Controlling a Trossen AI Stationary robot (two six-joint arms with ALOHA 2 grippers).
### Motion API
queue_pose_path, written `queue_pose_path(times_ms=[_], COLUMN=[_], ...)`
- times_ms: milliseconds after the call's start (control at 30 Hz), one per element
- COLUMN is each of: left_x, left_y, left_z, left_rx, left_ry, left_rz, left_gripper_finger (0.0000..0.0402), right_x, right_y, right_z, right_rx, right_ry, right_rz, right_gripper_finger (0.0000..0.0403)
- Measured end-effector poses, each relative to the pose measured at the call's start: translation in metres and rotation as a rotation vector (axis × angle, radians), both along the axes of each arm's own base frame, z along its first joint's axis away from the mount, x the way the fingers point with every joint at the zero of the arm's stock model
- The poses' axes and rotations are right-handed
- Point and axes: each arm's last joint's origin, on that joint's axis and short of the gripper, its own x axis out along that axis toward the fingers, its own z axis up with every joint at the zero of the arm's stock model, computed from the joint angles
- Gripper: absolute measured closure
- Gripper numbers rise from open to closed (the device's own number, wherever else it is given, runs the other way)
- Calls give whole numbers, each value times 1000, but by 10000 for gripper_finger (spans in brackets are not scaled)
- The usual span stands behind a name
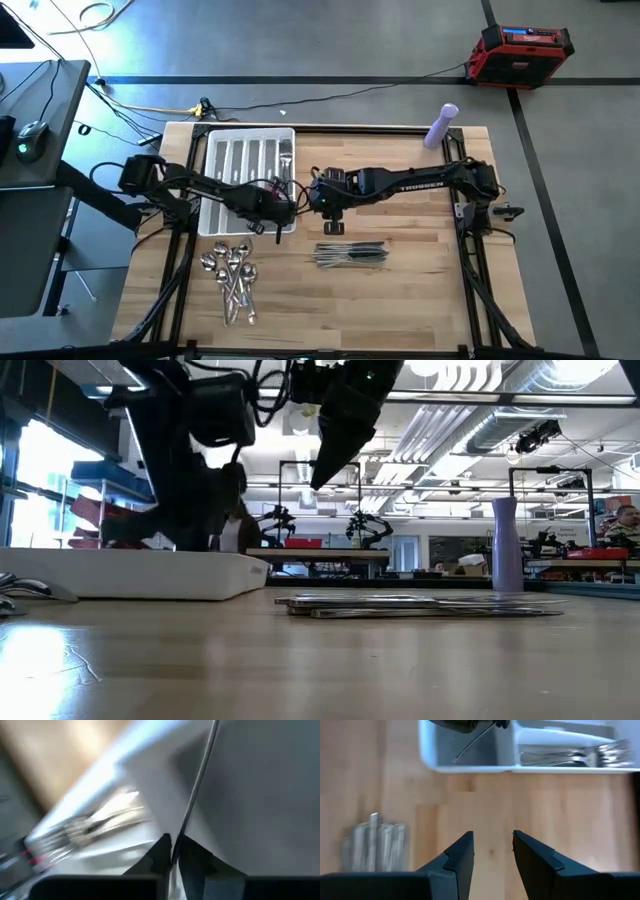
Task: Sort silverware
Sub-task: Put the fork in the silverware tray
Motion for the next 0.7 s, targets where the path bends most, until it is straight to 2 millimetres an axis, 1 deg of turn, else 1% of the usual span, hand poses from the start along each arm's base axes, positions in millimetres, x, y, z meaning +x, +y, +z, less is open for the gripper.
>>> queue_pose_path(times_ms=[100, 167, 233, 300, 400, 467, 567, 600, 700], left_x=[0, -2, -12, -22, -39, -46, -48, -45, -35], left_y=[-7, -12, -17, -22, -29, -34, -39, -39, -38], left_z=[24, 44, 64, 88, 123, 137, 140, 138, 121], left_rx=[96, 125, 161, 172, 101, 50, 102, 131, 185], left_ry=[-105, -220, -321, -475, -714, -843, -870, -853, -779], left_rz=[38, 59, 73, 95, 108, 61, -55, -83, -132], left_gripper_finger=[401, 401, 401, 401, 401, 401, 401, 401, 401], right_x=[-1, -8, -18, -31, -46, -54, -63, -64, -64], right_y=[1, 0, -1, -4, -7, -7, -5, -4, 3], right_z=[-3, -14, -20, -24, -28, -31, -30, -29, -20], right_rx=[-101, -137, -143, -177, -232, -231, -208, -205, -224], right_ry=[-25, -49, -121, -227, -437, -548, -645, -660, -726], right_rz=[-42, -51, -49, -42, -18, 3, 59, 98, 272], right_gripper_finger=[282, 282, 282, 282, 282, 282, 282, 282, 282])
